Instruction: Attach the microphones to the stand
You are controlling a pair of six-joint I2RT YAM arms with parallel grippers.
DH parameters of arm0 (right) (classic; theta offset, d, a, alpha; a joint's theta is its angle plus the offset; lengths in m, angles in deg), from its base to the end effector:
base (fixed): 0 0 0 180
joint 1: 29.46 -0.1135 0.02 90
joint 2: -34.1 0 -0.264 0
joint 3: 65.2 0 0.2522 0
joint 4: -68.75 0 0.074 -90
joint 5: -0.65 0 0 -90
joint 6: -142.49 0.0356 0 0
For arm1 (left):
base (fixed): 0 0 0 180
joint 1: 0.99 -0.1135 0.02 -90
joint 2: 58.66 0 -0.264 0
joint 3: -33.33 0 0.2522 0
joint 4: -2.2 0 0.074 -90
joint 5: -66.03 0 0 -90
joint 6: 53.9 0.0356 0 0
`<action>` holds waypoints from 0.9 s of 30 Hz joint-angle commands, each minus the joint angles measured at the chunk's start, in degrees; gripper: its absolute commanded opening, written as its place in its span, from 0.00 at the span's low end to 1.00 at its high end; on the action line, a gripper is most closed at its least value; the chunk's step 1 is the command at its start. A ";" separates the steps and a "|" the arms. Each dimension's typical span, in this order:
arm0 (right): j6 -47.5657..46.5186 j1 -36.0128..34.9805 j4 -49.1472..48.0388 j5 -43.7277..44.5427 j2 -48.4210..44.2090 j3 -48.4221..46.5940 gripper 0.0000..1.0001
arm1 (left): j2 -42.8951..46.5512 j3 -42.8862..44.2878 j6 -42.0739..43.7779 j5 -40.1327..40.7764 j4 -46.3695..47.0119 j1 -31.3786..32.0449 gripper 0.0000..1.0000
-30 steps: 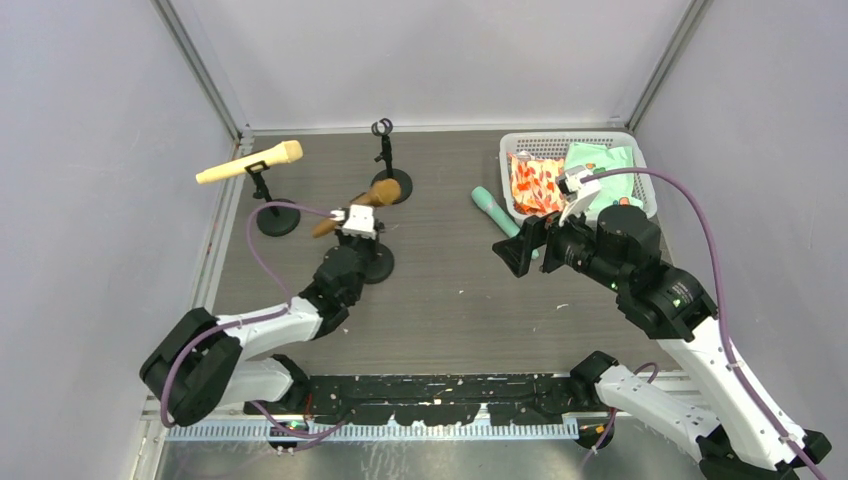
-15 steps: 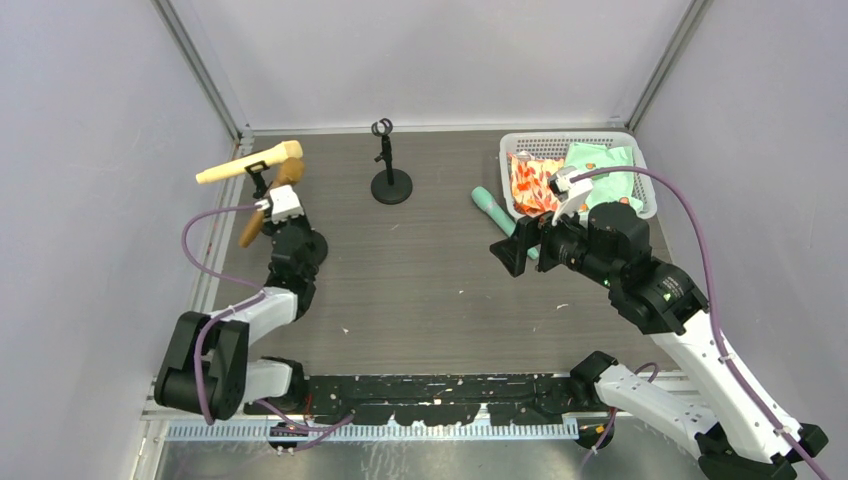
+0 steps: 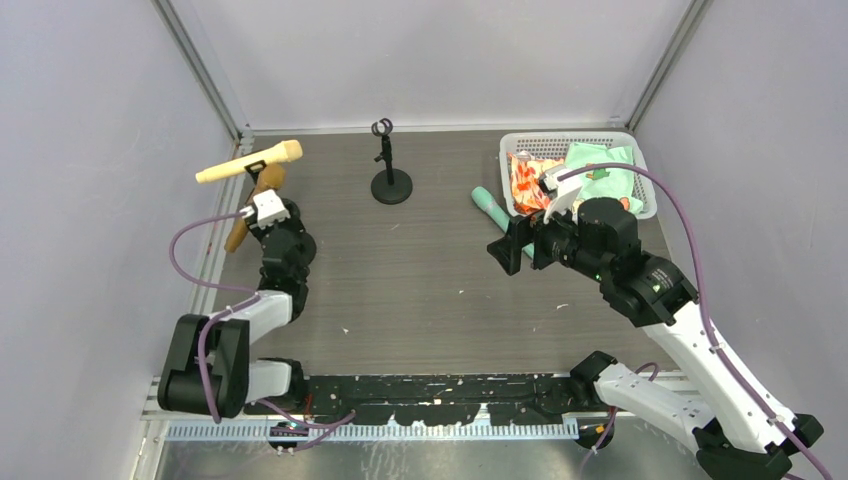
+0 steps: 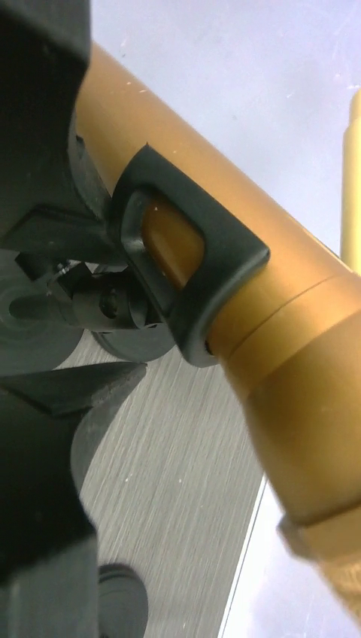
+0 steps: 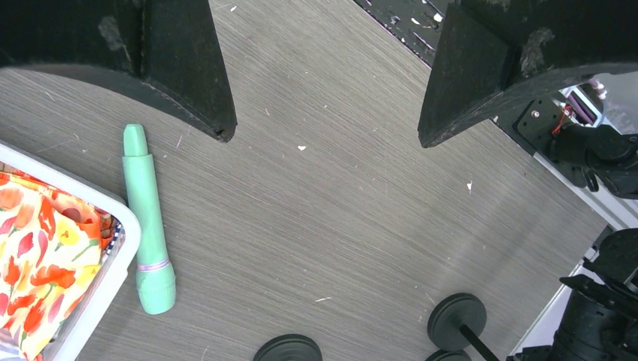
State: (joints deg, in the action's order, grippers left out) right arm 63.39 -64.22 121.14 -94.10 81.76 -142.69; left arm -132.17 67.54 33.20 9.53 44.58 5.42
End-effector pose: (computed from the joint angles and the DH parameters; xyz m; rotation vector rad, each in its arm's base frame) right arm 0.1315 0.0948 0.3921 -0.4703 1.9567 0.5978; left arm 0.2444 -0.0077 0.2125 -0.4194 1.4757 0.3134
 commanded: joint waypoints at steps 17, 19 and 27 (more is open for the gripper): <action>1.91 0.12 -2.88 0.95 -3.52 3.71 0.96 | 31.41 -0.86 -31.34 -10.95 -49.01 0.38 1.00; 1.96 0.12 -2.55 1.29 -4.36 3.98 0.96 | 36.07 -1.85 -34.03 -12.21 -53.05 1.90 1.00; 2.60 0.13 -1.37 3.14 -7.27 5.56 0.96 | 42.05 0.86 -34.81 1.41 -67.93 24.63 1.00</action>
State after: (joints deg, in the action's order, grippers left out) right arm 65.11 -64.22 120.40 -92.81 75.88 -138.12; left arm -89.20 66.09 0.13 2.47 -15.16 19.61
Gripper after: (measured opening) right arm 0.962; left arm 0.996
